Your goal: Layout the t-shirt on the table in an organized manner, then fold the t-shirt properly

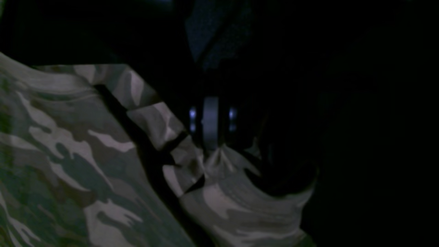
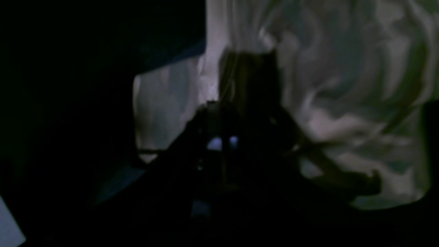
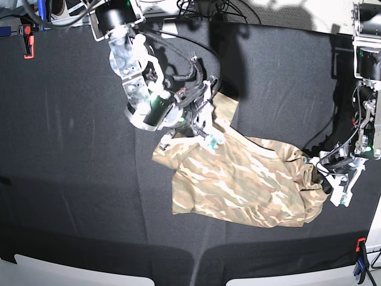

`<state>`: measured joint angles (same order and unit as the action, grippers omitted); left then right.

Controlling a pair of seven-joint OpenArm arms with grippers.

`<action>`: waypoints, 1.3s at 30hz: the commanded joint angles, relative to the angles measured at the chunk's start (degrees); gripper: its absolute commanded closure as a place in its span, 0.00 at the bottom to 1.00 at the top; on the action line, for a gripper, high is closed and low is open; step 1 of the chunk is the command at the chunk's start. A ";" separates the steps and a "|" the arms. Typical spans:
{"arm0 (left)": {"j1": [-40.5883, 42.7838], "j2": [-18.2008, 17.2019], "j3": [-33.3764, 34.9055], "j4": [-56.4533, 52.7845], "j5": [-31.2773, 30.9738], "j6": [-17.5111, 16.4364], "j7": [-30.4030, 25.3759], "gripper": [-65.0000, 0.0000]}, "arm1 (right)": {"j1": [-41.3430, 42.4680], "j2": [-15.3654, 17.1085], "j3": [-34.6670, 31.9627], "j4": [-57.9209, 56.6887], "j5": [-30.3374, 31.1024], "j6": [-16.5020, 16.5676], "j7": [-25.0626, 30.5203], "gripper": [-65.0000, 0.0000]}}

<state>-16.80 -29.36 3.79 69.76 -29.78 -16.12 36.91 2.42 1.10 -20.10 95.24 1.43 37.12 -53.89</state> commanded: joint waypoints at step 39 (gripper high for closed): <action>-1.44 -1.14 -0.37 1.07 0.33 -0.22 -5.60 1.00 | 10.67 7.61 -21.49 0.85 -0.24 2.88 -3.06 0.73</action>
<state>-16.84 -29.54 3.79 69.76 -28.93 -16.14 32.84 11.88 9.02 -41.91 95.24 1.45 39.70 -57.84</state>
